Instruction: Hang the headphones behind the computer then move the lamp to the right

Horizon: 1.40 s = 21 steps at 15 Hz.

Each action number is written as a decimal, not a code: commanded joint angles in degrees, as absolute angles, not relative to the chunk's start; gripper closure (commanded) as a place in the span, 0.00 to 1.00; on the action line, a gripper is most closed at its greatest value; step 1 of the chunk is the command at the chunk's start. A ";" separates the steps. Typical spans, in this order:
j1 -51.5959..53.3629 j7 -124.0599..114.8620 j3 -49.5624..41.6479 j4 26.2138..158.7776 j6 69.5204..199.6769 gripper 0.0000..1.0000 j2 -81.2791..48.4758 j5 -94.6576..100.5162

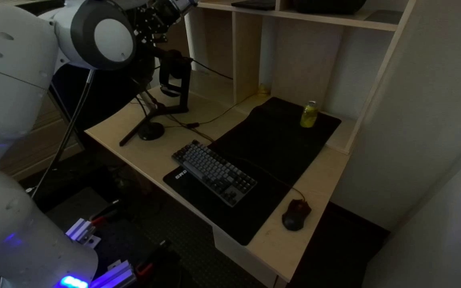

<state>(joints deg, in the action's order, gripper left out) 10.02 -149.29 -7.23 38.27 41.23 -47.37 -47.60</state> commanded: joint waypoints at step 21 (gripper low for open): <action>24.42 -124.44 -14.05 61.05 64.99 0.00 -33.78 -21.75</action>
<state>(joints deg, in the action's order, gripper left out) 23.86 -125.41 -14.01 60.94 62.66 -33.16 -22.72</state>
